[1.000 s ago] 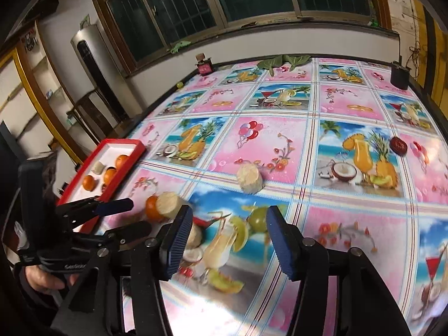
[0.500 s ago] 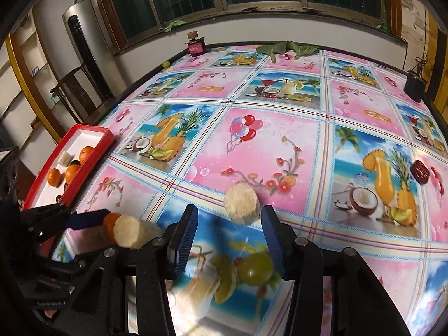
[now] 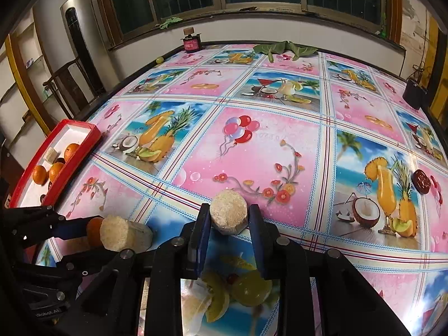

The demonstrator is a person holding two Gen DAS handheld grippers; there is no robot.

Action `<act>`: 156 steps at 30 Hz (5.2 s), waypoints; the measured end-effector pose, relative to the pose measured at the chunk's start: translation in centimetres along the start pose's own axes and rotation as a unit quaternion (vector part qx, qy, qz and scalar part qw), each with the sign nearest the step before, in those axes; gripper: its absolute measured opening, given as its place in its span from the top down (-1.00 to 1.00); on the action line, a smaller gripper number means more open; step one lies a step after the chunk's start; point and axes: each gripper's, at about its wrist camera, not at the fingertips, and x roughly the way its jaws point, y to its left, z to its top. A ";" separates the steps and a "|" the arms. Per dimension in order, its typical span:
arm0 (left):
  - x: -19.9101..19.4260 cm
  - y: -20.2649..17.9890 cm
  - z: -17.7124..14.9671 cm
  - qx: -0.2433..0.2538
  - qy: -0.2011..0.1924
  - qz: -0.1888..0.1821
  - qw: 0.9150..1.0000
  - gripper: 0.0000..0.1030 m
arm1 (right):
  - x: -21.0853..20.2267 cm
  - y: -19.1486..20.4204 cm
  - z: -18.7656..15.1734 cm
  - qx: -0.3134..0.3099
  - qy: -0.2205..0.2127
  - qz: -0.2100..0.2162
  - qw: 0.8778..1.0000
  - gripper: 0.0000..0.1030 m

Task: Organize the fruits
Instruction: 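Grasp a mandarin orange with the left tool while the right tool grasps a beige cylinder, then carry the orange and beige cylinder over the white tray, then open both tools to drop the orange and cylinder into the tray, then move both open tools back over the remaining fruits on the table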

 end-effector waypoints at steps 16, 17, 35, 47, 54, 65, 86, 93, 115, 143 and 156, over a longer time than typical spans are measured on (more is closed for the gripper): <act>-2.1 0.2 -0.8 -0.008 -0.015 0.042 0.999 0.38 | -2.3 0.8 -0.4 0.007 -0.017 0.023 1.000 0.46; -2.3 0.3 -0.9 -0.010 -0.016 0.048 0.999 0.38 | -2.5 1.0 -0.5 0.007 -0.019 0.027 0.999 0.46; -7.0 2.8 -3.0 -0.039 -0.044 0.112 0.992 0.38 | -6.5 7.0 -1.3 -0.019 -0.053 0.096 0.994 0.47; -9.1 4.2 -3.9 -0.046 -0.058 0.135 0.988 0.38 | -7.4 10.4 -1.2 -0.045 -0.056 0.118 0.990 0.47; -11.5 7.4 -5.4 -0.095 -0.057 0.125 0.986 0.38 | -7.1 13.6 -1.3 -0.069 -0.037 0.155 0.985 0.47; -14.2 14.2 -8.4 -0.180 -0.060 0.175 0.966 0.38 | -6.3 19.4 -0.8 -0.119 -0.010 0.230 0.966 0.47; -11.6 21.0 -10.1 -0.240 -0.030 0.217 0.946 0.37 | 2.3 28.5 1.6 -0.195 0.046 0.247 0.948 0.48; -11.5 21.5 -10.0 -0.237 -0.035 0.226 0.944 0.37 | 4.0 29.3 1.4 -0.212 0.052 0.235 0.947 0.47; -12.6 20.8 -10.3 -0.246 -0.058 0.226 0.941 -0.22 | 1.8 28.1 1.0 -0.200 0.034 0.243 0.949 0.08; -14.4 15.5 -10.1 -0.222 -0.068 0.222 0.947 -0.34 | -7.4 19.0 -4.7 -0.171 -0.009 0.241 0.955 -0.52; -13.9 7.2 -10.1 -0.160 -0.061 0.137 0.976 -0.42 | -8.8 9.3 -6.3 -0.104 -0.006 0.194 0.976 -0.52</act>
